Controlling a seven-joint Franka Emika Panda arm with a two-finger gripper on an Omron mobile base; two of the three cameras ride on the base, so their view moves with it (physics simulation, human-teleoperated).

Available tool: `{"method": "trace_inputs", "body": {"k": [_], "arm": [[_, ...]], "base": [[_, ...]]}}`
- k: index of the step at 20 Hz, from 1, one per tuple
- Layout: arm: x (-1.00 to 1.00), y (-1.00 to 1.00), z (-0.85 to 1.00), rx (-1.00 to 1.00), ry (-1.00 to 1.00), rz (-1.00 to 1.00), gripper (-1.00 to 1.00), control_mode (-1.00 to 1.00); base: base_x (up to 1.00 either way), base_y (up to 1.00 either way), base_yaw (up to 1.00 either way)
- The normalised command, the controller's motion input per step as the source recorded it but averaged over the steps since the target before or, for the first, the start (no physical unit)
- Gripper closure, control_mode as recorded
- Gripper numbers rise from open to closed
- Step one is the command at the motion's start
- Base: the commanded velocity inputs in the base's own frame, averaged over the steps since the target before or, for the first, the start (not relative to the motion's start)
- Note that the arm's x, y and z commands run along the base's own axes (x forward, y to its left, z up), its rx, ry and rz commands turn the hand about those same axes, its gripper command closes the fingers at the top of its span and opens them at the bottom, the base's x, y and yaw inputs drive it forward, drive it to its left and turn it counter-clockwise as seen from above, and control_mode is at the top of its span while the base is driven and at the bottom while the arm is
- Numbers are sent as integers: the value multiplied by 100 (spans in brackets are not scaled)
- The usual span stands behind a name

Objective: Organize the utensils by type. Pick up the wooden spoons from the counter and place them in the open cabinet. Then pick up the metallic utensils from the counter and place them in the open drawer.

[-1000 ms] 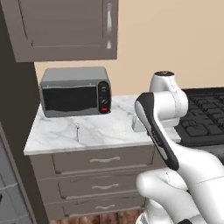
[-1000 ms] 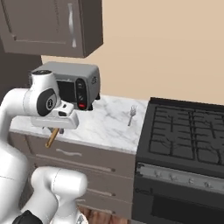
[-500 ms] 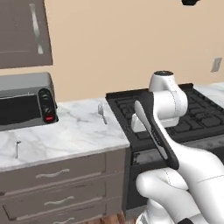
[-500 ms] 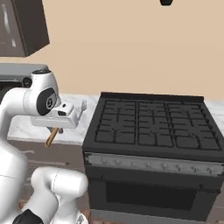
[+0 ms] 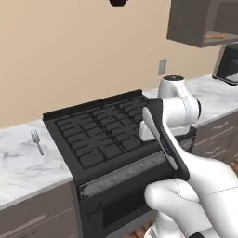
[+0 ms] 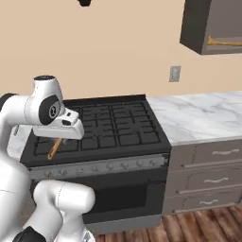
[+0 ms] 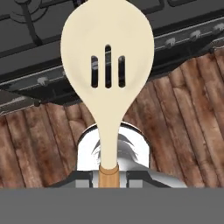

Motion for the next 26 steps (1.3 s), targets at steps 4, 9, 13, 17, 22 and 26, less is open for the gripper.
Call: {"method": "trace_inputs", "body": {"k": [4, 9, 13, 17, 22, 26], "arm": [[0, 0, 0, 0, 0, 0, 100, 100], [0, 0, 0, 0, 0, 0, 100, 100], [0, 0, 0, 0, 0, 0, 100, 100], [0, 0, 0, 0, 0, 0, 100, 100], [0, 0, 0, 0, 0, 0, 100, 100], [0, 0, 0, 0, 0, 0, 100, 100]], "base": [[24, -87, -23], [41, -87, -8], [60, -87, 0], [64, -81, 3], [61, -75, 11], [58, -63, 24]]}}
